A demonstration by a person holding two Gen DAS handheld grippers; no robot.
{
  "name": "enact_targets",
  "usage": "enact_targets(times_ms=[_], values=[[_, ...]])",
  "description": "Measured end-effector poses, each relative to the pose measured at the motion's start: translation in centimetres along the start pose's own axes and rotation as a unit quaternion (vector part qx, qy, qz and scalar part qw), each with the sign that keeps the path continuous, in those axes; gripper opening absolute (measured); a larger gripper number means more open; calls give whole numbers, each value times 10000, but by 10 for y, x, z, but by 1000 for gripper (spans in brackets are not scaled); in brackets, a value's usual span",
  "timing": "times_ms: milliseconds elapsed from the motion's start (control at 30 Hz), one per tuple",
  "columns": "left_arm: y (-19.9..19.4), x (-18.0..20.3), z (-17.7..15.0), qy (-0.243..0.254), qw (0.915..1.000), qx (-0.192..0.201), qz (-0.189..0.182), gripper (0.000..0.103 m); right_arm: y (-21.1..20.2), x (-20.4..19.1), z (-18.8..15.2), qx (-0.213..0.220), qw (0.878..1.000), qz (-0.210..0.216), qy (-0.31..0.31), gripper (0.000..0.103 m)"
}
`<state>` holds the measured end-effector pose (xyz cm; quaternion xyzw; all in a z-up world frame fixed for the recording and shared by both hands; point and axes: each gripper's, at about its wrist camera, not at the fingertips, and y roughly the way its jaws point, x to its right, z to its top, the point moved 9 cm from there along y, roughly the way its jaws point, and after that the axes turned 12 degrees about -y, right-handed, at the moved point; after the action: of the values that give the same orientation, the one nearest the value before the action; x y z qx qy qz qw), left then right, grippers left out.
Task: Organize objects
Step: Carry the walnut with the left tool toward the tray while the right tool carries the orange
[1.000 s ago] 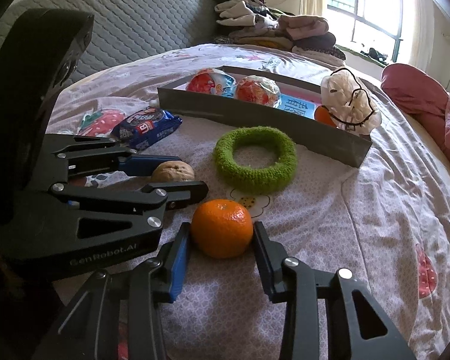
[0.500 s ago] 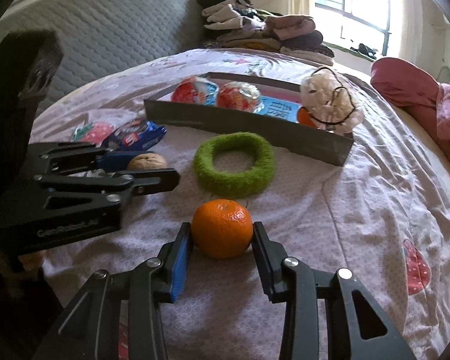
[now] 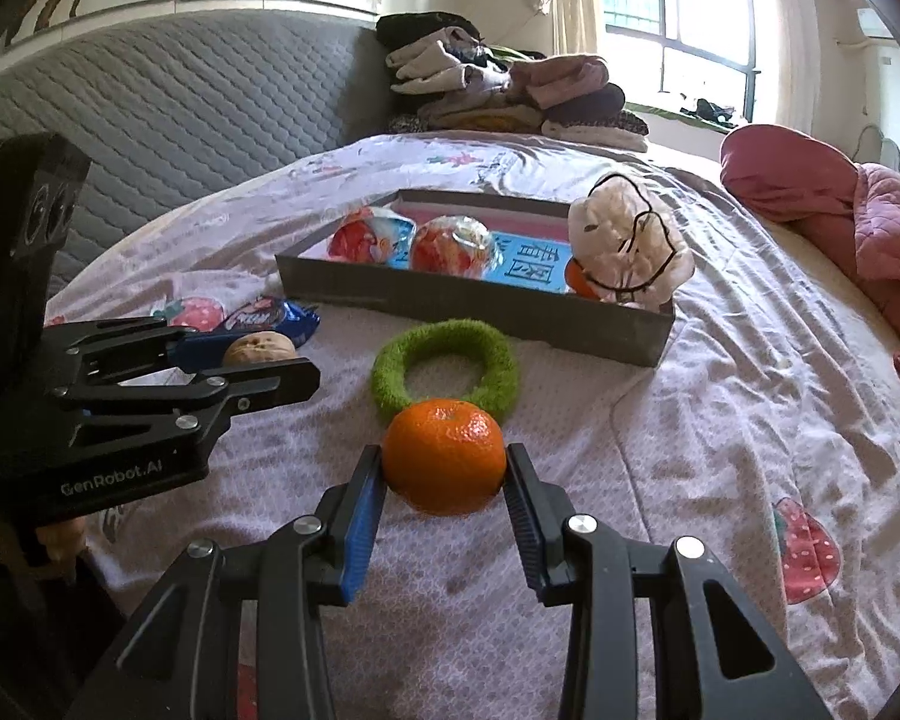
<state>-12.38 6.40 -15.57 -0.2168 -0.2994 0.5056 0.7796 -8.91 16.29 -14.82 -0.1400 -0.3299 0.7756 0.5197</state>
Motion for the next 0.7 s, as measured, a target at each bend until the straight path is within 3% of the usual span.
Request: enact_targets(times_ms=[700], values=[[-17, -12, 25, -195, 9990, 301, 274, 34, -18, 9, 48, 567, 9977, -234, -301, 40]])
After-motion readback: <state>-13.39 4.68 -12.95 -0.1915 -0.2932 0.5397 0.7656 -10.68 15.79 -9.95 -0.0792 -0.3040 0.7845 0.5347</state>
